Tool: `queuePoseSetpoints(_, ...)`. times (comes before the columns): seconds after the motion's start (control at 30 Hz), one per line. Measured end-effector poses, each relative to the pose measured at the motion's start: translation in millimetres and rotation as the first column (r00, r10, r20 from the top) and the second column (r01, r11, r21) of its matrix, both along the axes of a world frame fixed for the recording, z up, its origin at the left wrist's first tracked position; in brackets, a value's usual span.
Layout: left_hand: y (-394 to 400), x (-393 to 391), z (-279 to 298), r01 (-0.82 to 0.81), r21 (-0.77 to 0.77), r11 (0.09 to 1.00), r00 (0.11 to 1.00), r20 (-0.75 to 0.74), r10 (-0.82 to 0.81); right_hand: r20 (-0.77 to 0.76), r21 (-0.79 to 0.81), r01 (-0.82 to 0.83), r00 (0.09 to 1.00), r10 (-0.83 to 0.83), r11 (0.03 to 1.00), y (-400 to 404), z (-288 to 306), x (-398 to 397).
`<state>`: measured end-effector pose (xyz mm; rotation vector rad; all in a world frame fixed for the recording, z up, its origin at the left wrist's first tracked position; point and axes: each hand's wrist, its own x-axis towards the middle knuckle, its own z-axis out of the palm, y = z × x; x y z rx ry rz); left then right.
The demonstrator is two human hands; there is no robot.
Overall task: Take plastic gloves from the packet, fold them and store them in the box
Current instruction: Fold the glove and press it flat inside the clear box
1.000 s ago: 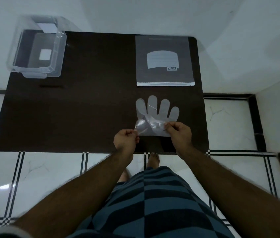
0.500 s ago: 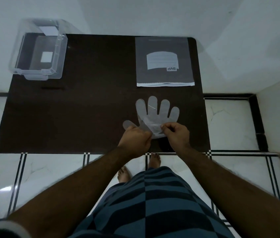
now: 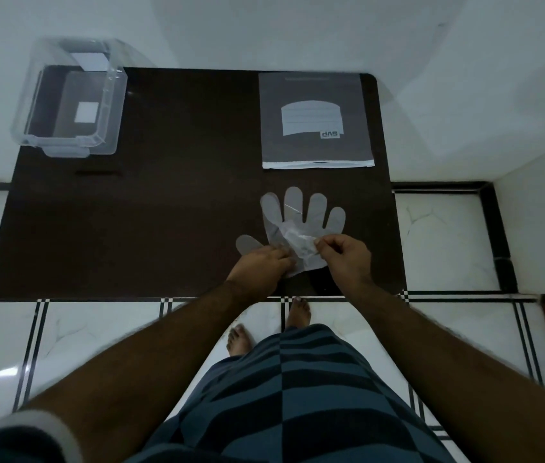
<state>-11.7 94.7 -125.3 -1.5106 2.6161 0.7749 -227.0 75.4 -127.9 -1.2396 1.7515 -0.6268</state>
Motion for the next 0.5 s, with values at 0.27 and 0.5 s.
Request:
queuePoseSetpoints(0.27,-1,2,-13,0.125,-0.001,0.992,0.987,0.099,-0.125,0.053,-0.031,0.103,0.993,-0.102,0.994,-18,19,-9)
queuePoseSetpoints(0.5,-3,2,-17,0.168,0.016,0.986,0.974,0.15,-0.168,0.103,-0.111,0.193,0.978,-0.182,0.975,-52,50,-15)
